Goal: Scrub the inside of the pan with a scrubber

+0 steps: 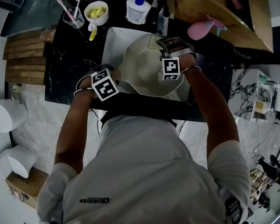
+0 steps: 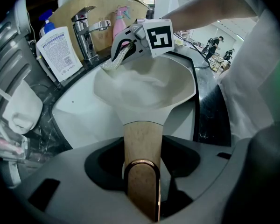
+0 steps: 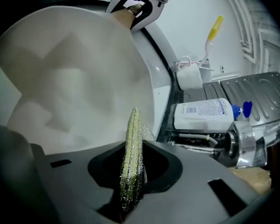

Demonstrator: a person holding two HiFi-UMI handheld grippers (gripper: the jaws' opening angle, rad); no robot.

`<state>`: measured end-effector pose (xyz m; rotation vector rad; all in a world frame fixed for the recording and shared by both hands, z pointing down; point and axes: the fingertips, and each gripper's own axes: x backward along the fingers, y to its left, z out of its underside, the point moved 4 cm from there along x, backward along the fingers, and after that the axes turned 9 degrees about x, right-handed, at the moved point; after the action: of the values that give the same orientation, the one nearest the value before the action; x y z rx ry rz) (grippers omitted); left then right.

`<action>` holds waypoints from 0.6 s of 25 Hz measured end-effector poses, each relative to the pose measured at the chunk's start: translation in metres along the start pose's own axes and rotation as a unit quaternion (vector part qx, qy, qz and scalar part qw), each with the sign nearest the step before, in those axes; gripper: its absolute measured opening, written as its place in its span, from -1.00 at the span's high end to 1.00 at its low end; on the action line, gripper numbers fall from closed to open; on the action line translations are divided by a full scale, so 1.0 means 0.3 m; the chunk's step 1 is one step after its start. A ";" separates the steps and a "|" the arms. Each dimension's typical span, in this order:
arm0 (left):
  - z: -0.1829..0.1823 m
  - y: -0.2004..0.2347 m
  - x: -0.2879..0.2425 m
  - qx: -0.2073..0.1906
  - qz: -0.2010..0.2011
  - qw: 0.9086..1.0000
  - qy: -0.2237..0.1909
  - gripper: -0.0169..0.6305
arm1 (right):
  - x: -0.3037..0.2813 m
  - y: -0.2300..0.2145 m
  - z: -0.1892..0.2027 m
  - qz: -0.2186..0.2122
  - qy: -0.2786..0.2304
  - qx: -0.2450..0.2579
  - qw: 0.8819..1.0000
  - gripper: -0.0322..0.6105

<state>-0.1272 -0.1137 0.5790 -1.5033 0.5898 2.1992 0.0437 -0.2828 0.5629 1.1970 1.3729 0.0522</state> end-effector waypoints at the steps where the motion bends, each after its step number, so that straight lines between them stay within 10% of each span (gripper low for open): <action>1: 0.000 0.001 0.000 0.000 0.000 1.000 0.000 0.22 | -0.009 0.003 -0.003 0.000 0.001 0.013 1.000 0.64; 15: 0.003 -0.001 -0.002 -0.001 0.007 1.000 0.001 0.22 | -0.087 0.119 0.006 -0.058 0.021 0.086 0.994 0.64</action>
<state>-0.1276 -0.1129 0.5797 -1.5067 0.6015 2.2102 0.0585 -0.2845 0.6046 1.2615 1.5055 -0.1266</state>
